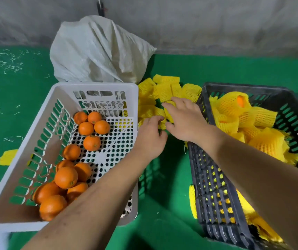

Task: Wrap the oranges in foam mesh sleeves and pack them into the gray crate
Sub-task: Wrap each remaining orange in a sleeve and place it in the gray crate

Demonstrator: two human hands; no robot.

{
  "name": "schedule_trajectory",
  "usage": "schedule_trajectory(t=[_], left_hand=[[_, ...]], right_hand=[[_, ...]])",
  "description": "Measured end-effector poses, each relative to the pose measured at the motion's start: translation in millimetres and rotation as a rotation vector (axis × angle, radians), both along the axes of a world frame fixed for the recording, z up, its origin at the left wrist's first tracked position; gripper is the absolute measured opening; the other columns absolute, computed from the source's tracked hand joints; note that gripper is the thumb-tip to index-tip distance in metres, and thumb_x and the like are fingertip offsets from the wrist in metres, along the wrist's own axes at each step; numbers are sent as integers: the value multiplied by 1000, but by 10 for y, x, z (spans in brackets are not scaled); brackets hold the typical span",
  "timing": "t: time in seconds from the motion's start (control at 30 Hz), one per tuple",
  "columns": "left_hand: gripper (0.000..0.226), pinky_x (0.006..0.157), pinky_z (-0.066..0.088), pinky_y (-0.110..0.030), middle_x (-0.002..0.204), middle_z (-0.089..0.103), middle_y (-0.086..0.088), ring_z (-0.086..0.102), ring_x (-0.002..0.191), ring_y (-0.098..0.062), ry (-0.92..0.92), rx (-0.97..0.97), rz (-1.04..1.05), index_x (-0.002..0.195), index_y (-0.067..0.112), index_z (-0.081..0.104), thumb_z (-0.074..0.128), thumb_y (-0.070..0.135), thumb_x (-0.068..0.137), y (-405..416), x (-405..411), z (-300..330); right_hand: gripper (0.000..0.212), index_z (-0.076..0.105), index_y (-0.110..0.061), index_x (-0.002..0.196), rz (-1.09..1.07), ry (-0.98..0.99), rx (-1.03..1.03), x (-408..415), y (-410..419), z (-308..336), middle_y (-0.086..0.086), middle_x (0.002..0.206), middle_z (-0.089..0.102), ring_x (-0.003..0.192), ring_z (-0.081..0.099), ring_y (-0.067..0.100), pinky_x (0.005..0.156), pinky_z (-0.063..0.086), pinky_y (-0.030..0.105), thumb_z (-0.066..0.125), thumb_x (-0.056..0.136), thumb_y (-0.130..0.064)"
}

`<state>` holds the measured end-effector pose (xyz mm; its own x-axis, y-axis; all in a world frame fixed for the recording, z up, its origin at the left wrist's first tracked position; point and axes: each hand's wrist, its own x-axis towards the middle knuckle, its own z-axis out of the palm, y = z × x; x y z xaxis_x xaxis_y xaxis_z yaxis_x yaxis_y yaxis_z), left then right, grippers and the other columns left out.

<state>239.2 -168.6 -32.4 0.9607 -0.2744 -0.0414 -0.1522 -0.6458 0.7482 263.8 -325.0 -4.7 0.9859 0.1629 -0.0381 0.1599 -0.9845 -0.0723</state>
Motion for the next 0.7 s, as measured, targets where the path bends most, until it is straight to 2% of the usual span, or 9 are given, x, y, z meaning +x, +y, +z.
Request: schedule_trajectory(t=[0.07, 0.13, 0.23, 0.3, 0.43, 0.5, 0.6, 0.7], left_hand=[[56, 117, 32, -46, 150, 45, -18, 40, 141, -40, 75, 135, 19, 155, 16, 42, 59, 19, 101, -125, 307, -42], [65, 121, 24, -47, 159, 29, -17, 30, 146, -43, 145, 231, 40, 161, 22, 30, 58, 23, 102, -208, 589, -112], [75, 123, 23, -49, 160, 18, -16, 23, 148, -44, 194, 321, 47, 163, 24, 22, 60, 20, 99, -309, 1012, -227], [72, 123, 24, -52, 158, 19, -15, 25, 146, -44, 188, 373, 45, 162, 25, 23, 58, 20, 100, -411, 1288, -337], [71, 121, 26, -52, 162, 18, -14, 22, 147, -44, 117, 509, -6, 163, 26, 21, 57, 25, 102, -652, 1828, -604], [75, 122, 22, -54, 166, 14, -16, 17, 151, -46, 71, 605, -33, 164, 26, 18, 59, 29, 102, -722, 2103, -714], [79, 125, 1, -66, 173, 1, -14, -4, 158, -50, 32, 771, -33, 167, 32, 7, 54, 37, 104, -813, 2540, -872], [96, 122, -9, -72, 175, -15, -9, -16, 156, -54, 48, 935, -19, 167, 37, -7, 62, 45, 100, -871, 2968, -990]], right_hand=[[67, 21, -29, 161, -127, 229, 140, 225, 89, -178, 8, 164, 18, 146, 26, 42, 118, 28, 51, 52, 102, -31], [64, 20, -24, 161, -256, 356, 246, 489, 45, -319, 13, 162, 17, 140, 36, 44, 113, 38, 47, 49, 104, -27], [60, 26, -15, 158, -416, 358, 337, 910, -130, -498, 19, 159, 20, 123, 52, 44, 95, 51, 45, 50, 104, -26], [60, 29, -13, 156, -502, 343, 353, 1194, -215, -658, 21, 158, 21, 125, 51, 46, 97, 50, 47, 51, 101, -23], [57, 32, -18, 151, -617, 273, 319, 1748, -235, -1002, 18, 158, 21, 140, 31, 49, 108, 38, 54, 53, 99, -21], [64, 25, -27, 156, -644, 244, 325, 2037, -193, -1107, 12, 166, 7, 148, 16, 50, 114, 31, 60, 52, 99, -17], [76, 4, -39, 162, -667, 242, 347, 2431, -184, -1254, 4, 170, -18, 152, -11, 52, 119, 10, 71, 48, 102, -21], [86, -9, -40, 161, -699, 275, 317, 2625, -290, -1566, 8, 167, -27, 148, -19, 58, 118, 1, 72, 53, 101, -38]])
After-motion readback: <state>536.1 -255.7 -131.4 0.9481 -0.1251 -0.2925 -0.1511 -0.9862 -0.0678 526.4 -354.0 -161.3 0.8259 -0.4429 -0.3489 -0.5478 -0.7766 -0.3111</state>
